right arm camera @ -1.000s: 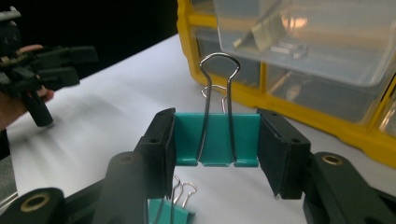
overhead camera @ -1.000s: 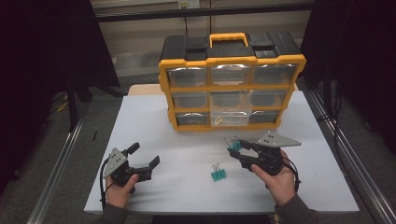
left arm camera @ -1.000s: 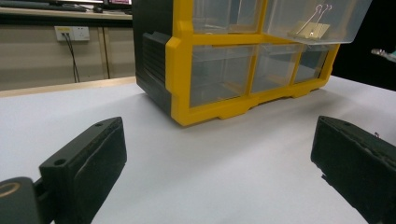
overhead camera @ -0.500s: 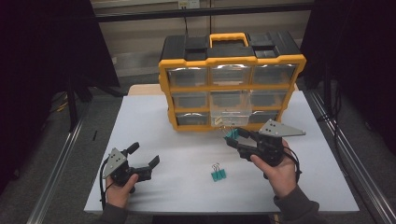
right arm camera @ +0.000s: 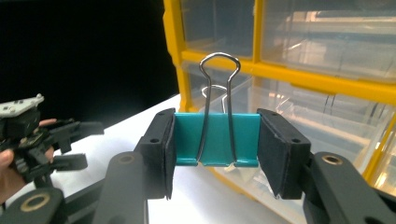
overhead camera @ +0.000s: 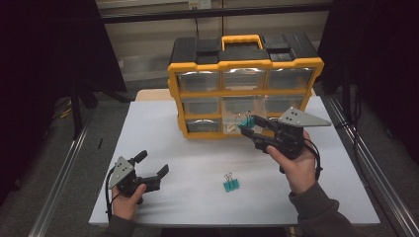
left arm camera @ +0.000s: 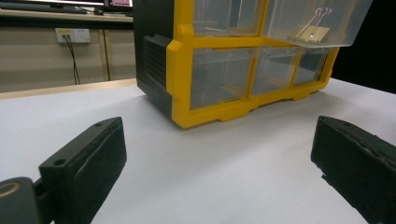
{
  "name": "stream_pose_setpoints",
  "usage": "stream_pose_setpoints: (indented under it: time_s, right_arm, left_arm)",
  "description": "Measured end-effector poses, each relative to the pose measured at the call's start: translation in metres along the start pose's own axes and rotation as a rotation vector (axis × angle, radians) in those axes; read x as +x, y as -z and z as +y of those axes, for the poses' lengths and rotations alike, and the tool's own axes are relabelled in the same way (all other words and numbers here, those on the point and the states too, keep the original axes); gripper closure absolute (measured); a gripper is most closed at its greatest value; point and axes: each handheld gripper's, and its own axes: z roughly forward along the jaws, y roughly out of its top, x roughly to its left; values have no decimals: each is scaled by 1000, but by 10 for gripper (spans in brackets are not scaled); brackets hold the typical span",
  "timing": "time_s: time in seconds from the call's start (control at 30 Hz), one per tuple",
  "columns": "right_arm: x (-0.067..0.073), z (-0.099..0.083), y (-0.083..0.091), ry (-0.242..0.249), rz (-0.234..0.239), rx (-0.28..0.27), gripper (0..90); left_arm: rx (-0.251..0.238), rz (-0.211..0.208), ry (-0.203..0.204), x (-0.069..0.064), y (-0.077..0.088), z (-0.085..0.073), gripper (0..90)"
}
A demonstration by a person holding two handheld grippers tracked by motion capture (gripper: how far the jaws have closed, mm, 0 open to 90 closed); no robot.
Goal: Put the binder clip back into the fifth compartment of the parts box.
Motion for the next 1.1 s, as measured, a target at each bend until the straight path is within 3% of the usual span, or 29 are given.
stream_pose_setpoints:
  time_s: [0.47, 0.63, 1.1]
  right_arm:
    - [-12, 14, -15, 4, -86, -42, 505]
    - [-21, 15, -21, -23, -131, -53, 505]
    - [-41, 9, -35, -29, -198, -4, 505]
  left_arm:
    - [0, -2, 0, 0, 0, 0, 35]
    - [0, 5, 3, -1, 0, 0, 35]
    - [6, -1, -1, 0, -1, 0, 36]
